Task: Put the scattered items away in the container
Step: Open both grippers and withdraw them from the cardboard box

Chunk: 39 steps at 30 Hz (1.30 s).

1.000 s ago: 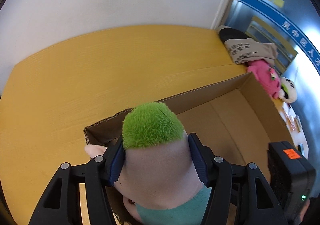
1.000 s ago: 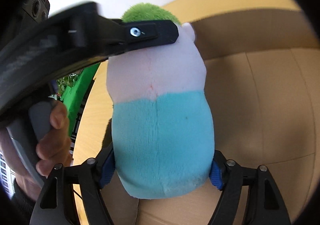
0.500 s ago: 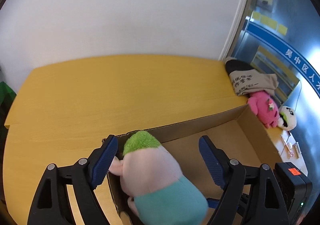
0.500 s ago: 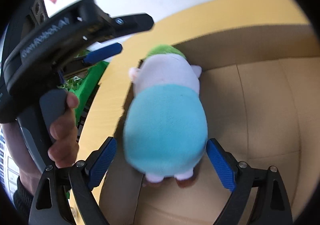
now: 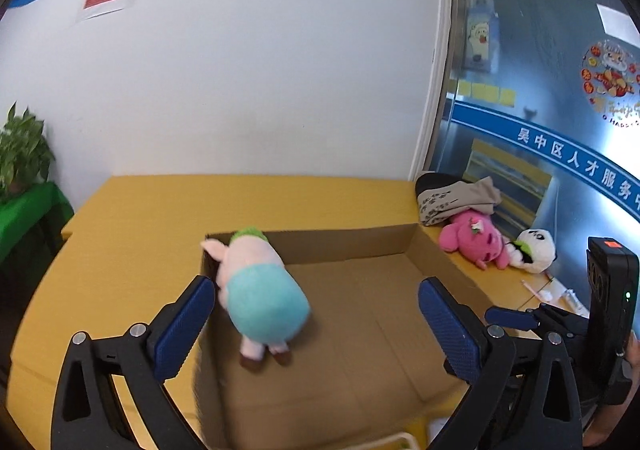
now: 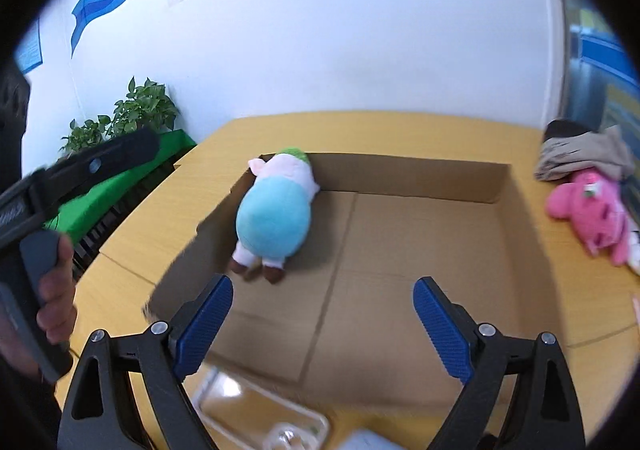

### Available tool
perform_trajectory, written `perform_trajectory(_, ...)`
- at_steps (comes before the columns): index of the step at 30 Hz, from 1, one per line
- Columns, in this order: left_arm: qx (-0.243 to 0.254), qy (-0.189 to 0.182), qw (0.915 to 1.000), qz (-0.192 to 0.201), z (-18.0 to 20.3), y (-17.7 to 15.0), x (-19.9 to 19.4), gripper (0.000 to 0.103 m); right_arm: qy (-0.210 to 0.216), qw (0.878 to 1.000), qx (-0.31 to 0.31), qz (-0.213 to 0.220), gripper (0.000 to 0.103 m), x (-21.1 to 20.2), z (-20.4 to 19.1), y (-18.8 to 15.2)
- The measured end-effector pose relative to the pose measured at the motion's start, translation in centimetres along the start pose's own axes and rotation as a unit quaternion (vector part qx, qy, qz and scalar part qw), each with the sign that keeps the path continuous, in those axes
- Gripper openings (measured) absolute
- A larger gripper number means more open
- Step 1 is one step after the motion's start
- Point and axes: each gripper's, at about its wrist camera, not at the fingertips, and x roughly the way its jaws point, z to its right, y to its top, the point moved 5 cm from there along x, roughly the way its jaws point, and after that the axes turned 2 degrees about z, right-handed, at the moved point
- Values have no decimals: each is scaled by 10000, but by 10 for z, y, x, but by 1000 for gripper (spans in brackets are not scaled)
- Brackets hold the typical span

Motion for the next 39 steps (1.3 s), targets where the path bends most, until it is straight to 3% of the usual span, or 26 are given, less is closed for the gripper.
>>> perform_trajectory(7, 277, 94, 9995, 90, 62, -42, -36, 103, -230, 9997, 15, 118, 92, -56, 29, -35)
perform_trajectory(11, 144, 11, 9998, 104, 77, -54, -49, 103, -193, 9997, -43, 130, 92, -82, 36, -46)
perform_trajectory(18, -179, 94, 9998, 25, 75, -70, -54, 103, -224, 9996, -122, 128, 92, -88, 41, -51)
perform_trajectory(28, -104, 347, 9993, -93, 70, -82, -51, 103, -203, 9997, -106, 87, 92, -84, 39, -55)
perform_trajectory(39, -72, 302, 9992, -264, 71, -99, -46, 103, -249, 9997, -53, -29, 92, -85, 36, -71)
